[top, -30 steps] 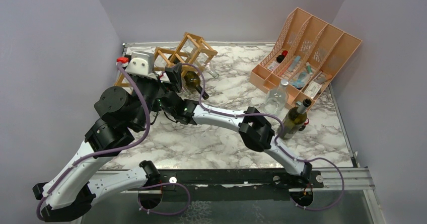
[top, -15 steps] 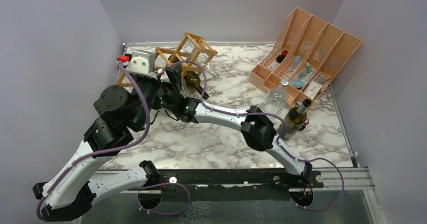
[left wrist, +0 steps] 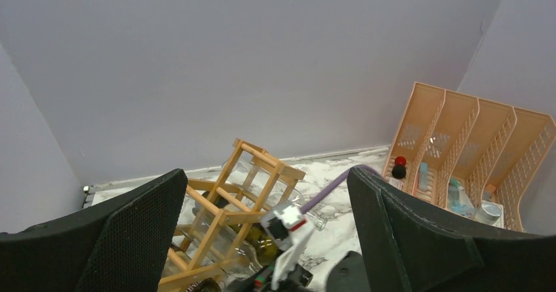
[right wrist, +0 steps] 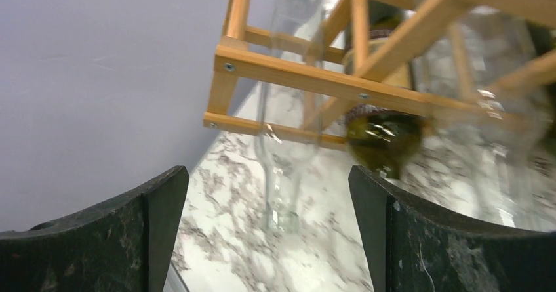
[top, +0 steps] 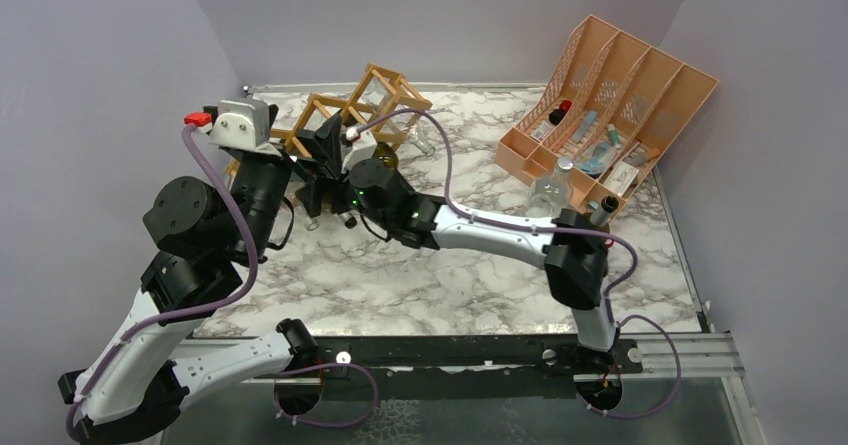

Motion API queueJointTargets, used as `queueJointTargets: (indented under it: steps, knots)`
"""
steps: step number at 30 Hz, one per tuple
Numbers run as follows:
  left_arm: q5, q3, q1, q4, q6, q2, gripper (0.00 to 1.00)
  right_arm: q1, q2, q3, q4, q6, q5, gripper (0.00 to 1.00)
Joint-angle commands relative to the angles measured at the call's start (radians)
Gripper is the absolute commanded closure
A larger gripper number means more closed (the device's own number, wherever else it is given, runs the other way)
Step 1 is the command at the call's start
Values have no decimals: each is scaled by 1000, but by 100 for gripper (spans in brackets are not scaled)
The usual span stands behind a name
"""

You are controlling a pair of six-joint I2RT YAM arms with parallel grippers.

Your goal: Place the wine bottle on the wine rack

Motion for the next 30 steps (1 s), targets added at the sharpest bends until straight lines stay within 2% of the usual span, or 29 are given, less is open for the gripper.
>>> queueJointTargets:
  steps: [1, 8, 15, 19, 25, 30]
  knots:
    - [4, -4, -1, 9, -11, -13, 1, -6, -191, -197, 91, -103, 123, 6]
    - [12, -58, 0, 16, -33, -25, 1, -35, -440, -436, 63, -268, 295, 6]
    - [23, -170, -1, 22, -60, -56, 1, -130, -703, -564, -129, -368, 452, 6]
    - [33, -243, -1, 43, -88, -74, 1, -188, -828, -595, -210, -408, 524, 6]
    - [80, -347, 0, 85, -153, -92, 1, -255, -929, -563, -381, -449, 646, 6]
    - [129, -398, 0, 101, -197, -71, 1, -362, -1009, -616, -382, -494, 684, 6]
